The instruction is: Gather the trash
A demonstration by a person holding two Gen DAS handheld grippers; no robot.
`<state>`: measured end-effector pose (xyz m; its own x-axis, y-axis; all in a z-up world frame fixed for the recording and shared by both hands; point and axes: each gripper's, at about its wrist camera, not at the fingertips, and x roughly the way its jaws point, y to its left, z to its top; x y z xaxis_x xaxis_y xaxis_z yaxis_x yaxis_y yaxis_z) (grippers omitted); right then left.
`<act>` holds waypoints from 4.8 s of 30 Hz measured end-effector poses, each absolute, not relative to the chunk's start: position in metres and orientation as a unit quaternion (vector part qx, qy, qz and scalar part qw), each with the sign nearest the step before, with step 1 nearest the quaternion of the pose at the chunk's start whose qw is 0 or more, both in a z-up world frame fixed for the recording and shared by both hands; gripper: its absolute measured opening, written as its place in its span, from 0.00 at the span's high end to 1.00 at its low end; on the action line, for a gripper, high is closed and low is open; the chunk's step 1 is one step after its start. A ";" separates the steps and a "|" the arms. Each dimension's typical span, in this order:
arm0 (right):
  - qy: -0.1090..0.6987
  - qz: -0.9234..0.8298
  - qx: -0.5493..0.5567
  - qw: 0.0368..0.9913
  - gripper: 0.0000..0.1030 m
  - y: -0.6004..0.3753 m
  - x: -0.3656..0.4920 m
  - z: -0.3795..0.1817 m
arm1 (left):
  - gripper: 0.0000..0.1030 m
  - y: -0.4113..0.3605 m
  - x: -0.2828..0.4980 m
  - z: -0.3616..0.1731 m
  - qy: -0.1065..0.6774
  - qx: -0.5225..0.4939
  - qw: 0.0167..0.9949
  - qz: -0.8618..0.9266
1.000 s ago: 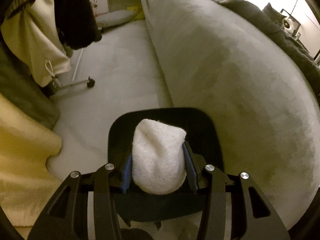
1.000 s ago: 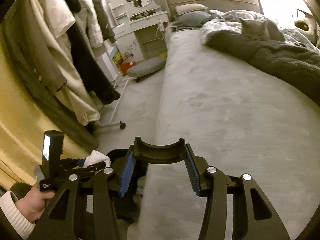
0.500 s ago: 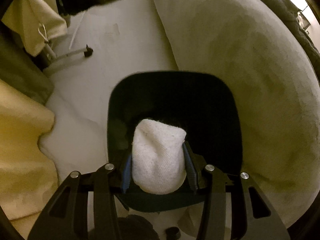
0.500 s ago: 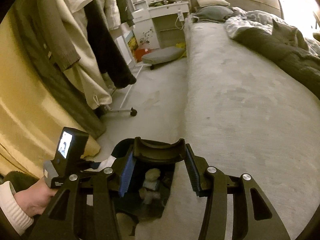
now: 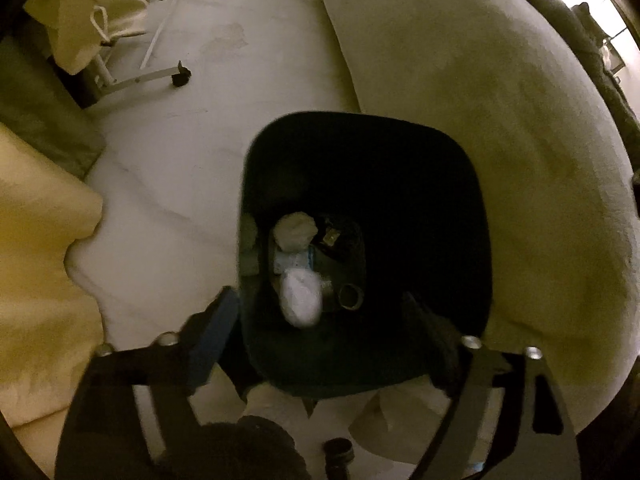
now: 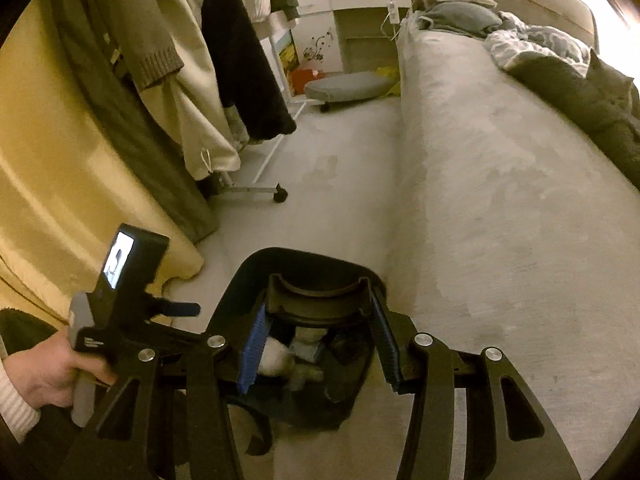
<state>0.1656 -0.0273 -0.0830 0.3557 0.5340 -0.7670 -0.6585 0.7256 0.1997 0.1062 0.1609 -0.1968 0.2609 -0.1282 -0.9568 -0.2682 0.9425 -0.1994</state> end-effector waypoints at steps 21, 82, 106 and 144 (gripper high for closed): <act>0.495 0.368 -0.143 0.774 0.52 0.041 0.170 -0.145 | 0.25 0.225 0.038 -0.126 0.500 -0.167 0.846 0.078; 0.289 0.271 -0.093 0.913 0.03 -0.146 0.072 0.056 | 0.03 0.087 -0.063 0.065 0.198 -0.056 0.977 0.048; 0.213 0.096 -0.064 0.970 0.03 -0.347 -0.031 0.055 | 0.03 0.013 -0.062 0.045 0.240 0.037 0.969 0.044; 0.249 0.163 -0.027 0.954 0.03 -0.363 -0.023 0.036 | 0.03 0.012 -0.059 0.042 0.252 0.011 0.966 0.057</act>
<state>-0.0234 -0.3625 0.0362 0.8234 0.2967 -0.4836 -0.3240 0.9456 0.0284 -0.0586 0.0120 0.0418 0.8667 0.1148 -0.4854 -0.1041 0.9934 0.0490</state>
